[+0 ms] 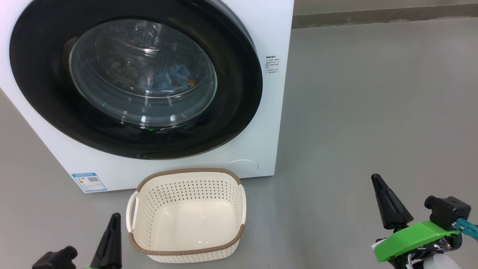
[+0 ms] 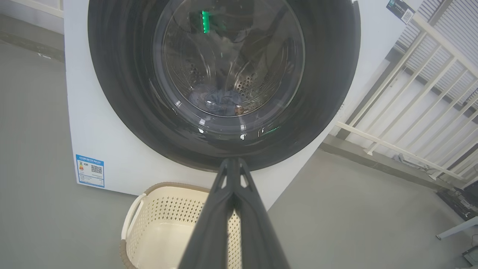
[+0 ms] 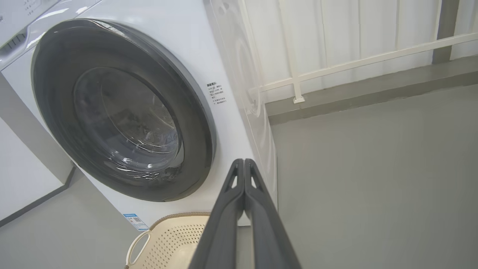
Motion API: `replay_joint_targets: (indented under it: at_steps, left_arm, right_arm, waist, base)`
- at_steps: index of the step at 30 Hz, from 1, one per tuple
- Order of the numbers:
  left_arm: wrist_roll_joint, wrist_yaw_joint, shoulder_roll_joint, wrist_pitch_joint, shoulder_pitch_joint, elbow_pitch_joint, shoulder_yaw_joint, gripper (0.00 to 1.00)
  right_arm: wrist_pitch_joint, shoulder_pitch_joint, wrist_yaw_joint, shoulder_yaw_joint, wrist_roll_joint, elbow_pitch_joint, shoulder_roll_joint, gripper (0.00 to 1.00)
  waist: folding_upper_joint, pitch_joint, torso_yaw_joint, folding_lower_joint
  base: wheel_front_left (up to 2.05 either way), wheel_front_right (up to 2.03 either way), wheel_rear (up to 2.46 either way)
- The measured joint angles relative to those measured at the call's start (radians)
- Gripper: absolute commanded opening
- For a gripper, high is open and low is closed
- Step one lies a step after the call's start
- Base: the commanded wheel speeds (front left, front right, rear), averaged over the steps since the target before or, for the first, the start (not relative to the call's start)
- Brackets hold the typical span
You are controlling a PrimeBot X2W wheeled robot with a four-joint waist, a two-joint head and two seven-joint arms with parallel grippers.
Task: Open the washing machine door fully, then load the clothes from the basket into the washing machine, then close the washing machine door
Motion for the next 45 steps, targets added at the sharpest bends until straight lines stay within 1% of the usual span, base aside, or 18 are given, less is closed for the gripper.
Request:
replay_joint_targets:
  at_steps: [2, 7, 9, 13, 16, 21, 45]
  left_arm:
    - [-0.014, 0.000, -0.001, 0.004, 0.000, 0.000, 0.003, 0.00]
    - [-0.059, 0.000, -0.006, 0.017, 0.000, 0.000, 0.014, 0.00]
    - [-0.070, 0.000, -0.009, 0.023, 0.000, 0.000, 0.016, 0.00]
    - [-0.110, 0.000, -0.014, 0.034, 0.000, 0.000, 0.024, 0.00]
    - [-0.128, 0.000, -0.018, 0.041, 0.000, -0.001, 0.030, 0.00]
    - [-0.173, 0.000, -0.025, 0.057, 0.000, -0.001, 0.040, 0.00]
    - [-0.366, 0.000, -0.049, 0.124, -0.005, -0.004, 0.083, 0.00]
  right_arm:
    - [0.007, 0.000, 0.000, -0.004, 0.030, 0.000, 0.002, 0.00]
    - [0.018, 0.000, 0.000, -0.015, 0.060, 0.000, 0.009, 0.00]
    - [0.027, 0.000, 0.000, -0.022, 0.090, 0.000, 0.012, 0.00]
    - [0.035, 0.000, 0.000, -0.033, 0.112, 0.000, 0.019, 0.00]
    - [0.044, 0.000, 0.000, -0.039, 0.151, 0.000, 0.024, 0.00]
    - [0.061, 0.000, 0.000, -0.054, 0.182, 0.000, 0.029, 0.00]
    - [0.123, 0.000, 0.000, -0.117, 0.401, -0.001, 0.064, 0.00]
  waist:
    - [0.0000, 0.001, 0.000, -0.0009]
    - [0.0000, 0.002, 0.001, -0.0011]
    - [0.0000, 0.003, 0.001, -0.0011]
    - [0.0000, 0.003, 0.002, -0.0011]
    - [-0.0001, 0.004, 0.002, -0.0011]
    - [0.0000, 0.004, 0.003, -0.0012]
    - [0.0000, 0.007, 0.006, -0.0012]
  base:
    - [0.00, 0.00, 0.00]
    - [0.00, 0.00, 0.00]
    - [0.00, 0.00, 0.00]
    - [0.00, 0.00, 0.00]
    - [0.00, 0.00, 0.00]
    - [0.00, 0.00, 0.00]
    - [0.00, 0.00, 0.00]
